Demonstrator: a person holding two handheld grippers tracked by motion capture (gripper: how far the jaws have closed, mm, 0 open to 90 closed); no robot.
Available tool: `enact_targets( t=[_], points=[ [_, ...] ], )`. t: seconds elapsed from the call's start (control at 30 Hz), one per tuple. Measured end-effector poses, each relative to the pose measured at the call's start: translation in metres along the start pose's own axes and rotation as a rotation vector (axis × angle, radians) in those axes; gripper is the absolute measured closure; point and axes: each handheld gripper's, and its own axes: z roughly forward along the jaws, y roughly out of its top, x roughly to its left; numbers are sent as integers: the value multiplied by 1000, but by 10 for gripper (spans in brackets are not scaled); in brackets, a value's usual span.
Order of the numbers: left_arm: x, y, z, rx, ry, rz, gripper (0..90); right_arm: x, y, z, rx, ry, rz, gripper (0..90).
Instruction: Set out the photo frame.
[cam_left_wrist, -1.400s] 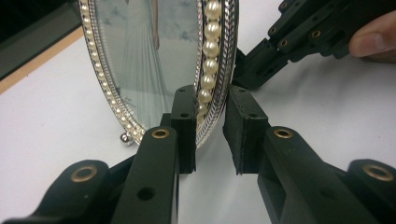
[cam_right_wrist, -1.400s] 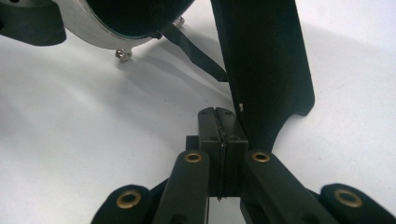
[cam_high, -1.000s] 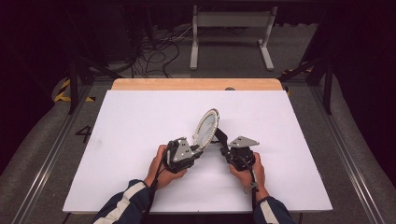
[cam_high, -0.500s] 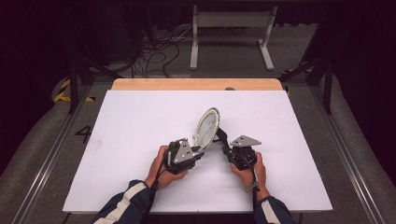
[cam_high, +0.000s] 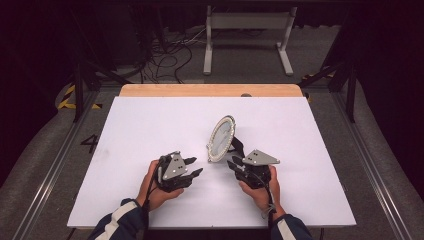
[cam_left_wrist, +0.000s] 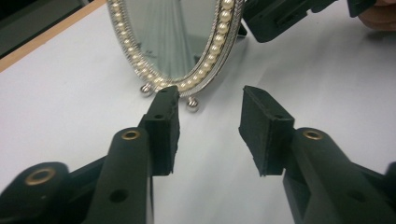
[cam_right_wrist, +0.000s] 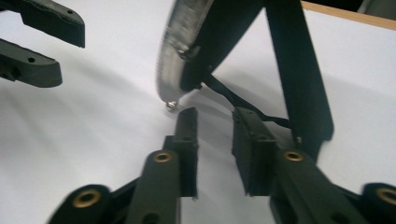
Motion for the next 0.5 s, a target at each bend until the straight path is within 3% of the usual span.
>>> enact_targets(
  t=[0.1, 0.13, 0.17, 0.3, 0.37, 0.5],
  points=[
    [3, -8, -12, 3, 25, -19, 530, 3, 0, 1, -5, 11, 2, 639],
    [3, -8, -12, 3, 25, -19, 461, 3, 0, 1, -5, 11, 2, 639],
    [4, -13, -18, 5, 37, -27, 461, 6, 0, 2, -4, 13, 4, 576],
    [2, -27, -31, 31, 69, -16, 391, 15, 1, 3, -10, 24, -8, 534],
    [3, -33, -37, 32, 66, -42, 359, 18, 1, 5, -4, 22, -7, 517],
    [0, -42, -45, 40, 65, -47, 305, 21, 4, 9, -13, 17, -10, 493]
  ],
)
